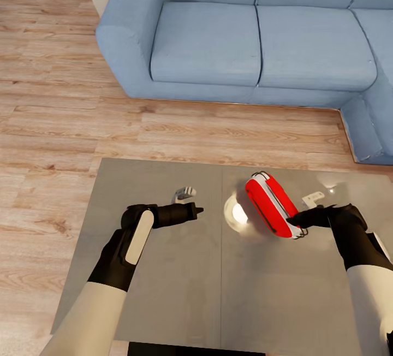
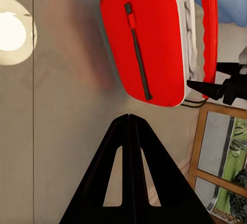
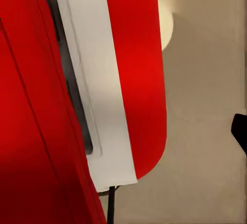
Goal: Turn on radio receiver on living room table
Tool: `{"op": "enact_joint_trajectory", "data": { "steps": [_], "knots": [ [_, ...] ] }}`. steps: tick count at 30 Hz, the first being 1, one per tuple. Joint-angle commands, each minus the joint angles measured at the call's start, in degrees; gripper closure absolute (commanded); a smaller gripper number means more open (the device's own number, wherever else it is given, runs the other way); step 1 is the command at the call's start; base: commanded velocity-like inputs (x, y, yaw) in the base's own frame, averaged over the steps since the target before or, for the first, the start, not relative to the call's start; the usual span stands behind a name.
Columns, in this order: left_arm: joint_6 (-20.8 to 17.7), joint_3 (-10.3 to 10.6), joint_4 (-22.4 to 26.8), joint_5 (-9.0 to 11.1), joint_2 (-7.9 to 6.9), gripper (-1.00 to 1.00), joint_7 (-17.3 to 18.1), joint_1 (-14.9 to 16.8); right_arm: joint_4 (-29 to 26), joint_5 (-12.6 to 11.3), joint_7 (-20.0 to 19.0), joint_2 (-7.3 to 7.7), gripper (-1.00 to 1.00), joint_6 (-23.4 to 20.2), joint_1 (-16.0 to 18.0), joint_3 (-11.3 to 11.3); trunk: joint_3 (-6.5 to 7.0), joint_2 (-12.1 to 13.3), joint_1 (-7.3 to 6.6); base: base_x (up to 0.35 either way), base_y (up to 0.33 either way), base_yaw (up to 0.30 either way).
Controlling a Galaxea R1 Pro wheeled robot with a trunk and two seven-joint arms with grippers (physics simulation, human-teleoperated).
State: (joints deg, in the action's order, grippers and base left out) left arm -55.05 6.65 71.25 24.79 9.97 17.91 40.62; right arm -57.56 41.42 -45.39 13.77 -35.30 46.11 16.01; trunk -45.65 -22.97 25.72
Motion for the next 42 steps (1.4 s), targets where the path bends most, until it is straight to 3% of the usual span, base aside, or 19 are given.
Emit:
{"op": "enact_joint_trajectory", "data": {
  "steps": [1,7,12,19,24,26,30,34,40,41,42],
  "knots": [
    [0.0,0.0,-0.1,0.0,0.03,1.00,0.0,0.0,3.5,0.1,1.6,-0.06,-1.00,0.8,0.0,0.1,-0.01,0.0,0.06,0.000,0.000,0.000],
    [0.0,0.0,-0.1,0.0,0.03,1.00,0.0,0.0,1.1,0.1,0.0,0.09,-1.00,0.5,0.0,0.1,-0.01,0.0,0.06,0.000,0.000,0.000],
    [0.0,0.0,-0.1,0.1,0.03,1.00,0.0,0.0,-5.9,0.6,-7.8,0.45,-1.00,-1.1,-0.4,0.1,-0.01,0.0,0.06,0.000,0.000,0.000],
    [0.0,0.0,0.0,0.1,0.03,1.00,0.0,0.0,-15.2,1.0,-12.9,0.75,-1.00,-5.4,-2.5,0.1,-0.01,0.0,0.06,0.000,0.000,0.000],
    [0.0,0.0,0.1,0.1,0.03,1.00,0.0,0.0,-18.8,1.3,-16.4,0.81,-1.00,-7.1,-3.3,0.1,-0.01,0.0,0.06,0.000,0.000,0.000],
    [0.0,0.0,0.1,0.1,0.03,1.00,0.0,0.0,-19.7,1.9,-17.9,0.81,-1.00,-7.4,-3.4,0.1,-0.01,0.0,0.06,0.000,0.000,0.000],
    [0.0,0.0,0.1,0.1,0.03,1.00,0.1,0.0,-23.2,5.1,-23.5,0.82,-1.00,-8.0,-3.5,0.1,-0.01,0.0,0.06,0.000,0.000,0.000],
    [0.0,0.0,0.2,0.1,0.03,1.00,0.1,0.0,-25.8,5.9,-26.3,1.00,-1.00,-9.5,-3.5,0.3,-0.01,0.0,0.06,0.000,0.000,0.000],
    [-0.3,-0.1,2.4,-0.1,0.03,1.00,0.1,0.0,-27.7,6.0,-28.4,4.12,-1.00,-10.3,-3.3,0.7,-0.01,0.0,0.06,0.000,0.000,0.000],
    [-0.4,-0.1,3.1,-0.1,0.03,1.00,0.1,0.0,-28.0,6.0,-28.5,4.66,-1.00,-10.3,-3.2,1.3,-0.01,0.0,0.06,0.000,0.000,0.000],
    [-0.5,0.0,4.4,-0.1,0.03,1.00,0.1,0.0,-28.8,6.0,-28.6,5.30,-1.00,-10.3,-3.0,3.4,-0.01,0.0,0.06,0.000,0.000,0.000]
  ]
}}
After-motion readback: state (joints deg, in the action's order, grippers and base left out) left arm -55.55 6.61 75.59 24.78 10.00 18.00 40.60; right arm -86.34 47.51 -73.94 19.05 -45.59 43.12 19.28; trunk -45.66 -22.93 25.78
